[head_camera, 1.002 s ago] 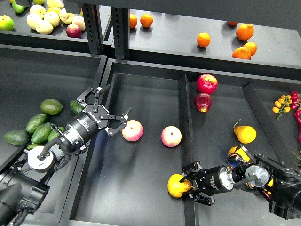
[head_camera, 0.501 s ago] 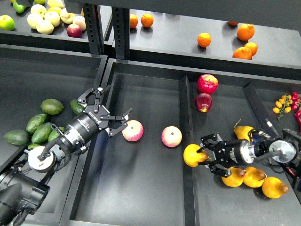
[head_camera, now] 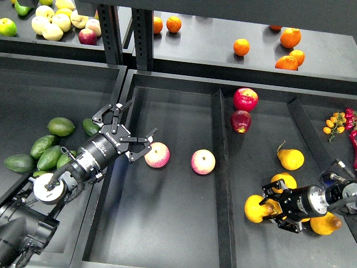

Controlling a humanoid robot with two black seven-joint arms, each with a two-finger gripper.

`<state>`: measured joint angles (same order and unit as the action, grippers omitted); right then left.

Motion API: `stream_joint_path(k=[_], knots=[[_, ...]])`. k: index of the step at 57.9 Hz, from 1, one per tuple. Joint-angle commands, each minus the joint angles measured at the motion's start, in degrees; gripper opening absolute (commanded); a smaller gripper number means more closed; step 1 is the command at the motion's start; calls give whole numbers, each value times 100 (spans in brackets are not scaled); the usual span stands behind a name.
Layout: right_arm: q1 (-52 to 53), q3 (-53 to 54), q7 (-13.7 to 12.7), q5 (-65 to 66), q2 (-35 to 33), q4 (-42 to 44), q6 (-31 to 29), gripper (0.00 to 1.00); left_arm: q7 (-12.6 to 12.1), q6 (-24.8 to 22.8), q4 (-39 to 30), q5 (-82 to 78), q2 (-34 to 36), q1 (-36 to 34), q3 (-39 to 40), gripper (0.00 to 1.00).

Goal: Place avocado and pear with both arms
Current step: 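Carry the yellow fruit with the right gripper into the pear bin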

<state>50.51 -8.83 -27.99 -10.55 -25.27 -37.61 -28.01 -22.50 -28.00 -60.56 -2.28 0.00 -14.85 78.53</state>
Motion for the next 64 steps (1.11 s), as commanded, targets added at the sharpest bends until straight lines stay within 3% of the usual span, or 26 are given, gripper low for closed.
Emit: stream_joint_path(k=[1,29,48,56,64], knots=[[3,-233,-1,9,-144,-18,1,35,0,0,18,0,0,-1,5,100],[-102,-910,-1,35,-364,-123,1,42,0,0,53,-9,0,-1,-4,100],[-366,-849,-1,115,-391,-79,1,69,0,0,35,0,0,-1,-4,100],[-366,-805,-1,88,-452,-62,1,90,0,0,44,0,0,-1,-4,100],[-252,-603,-1,9,-698,-114,1,97,0,0,44,0,0,-1,-4,100]])
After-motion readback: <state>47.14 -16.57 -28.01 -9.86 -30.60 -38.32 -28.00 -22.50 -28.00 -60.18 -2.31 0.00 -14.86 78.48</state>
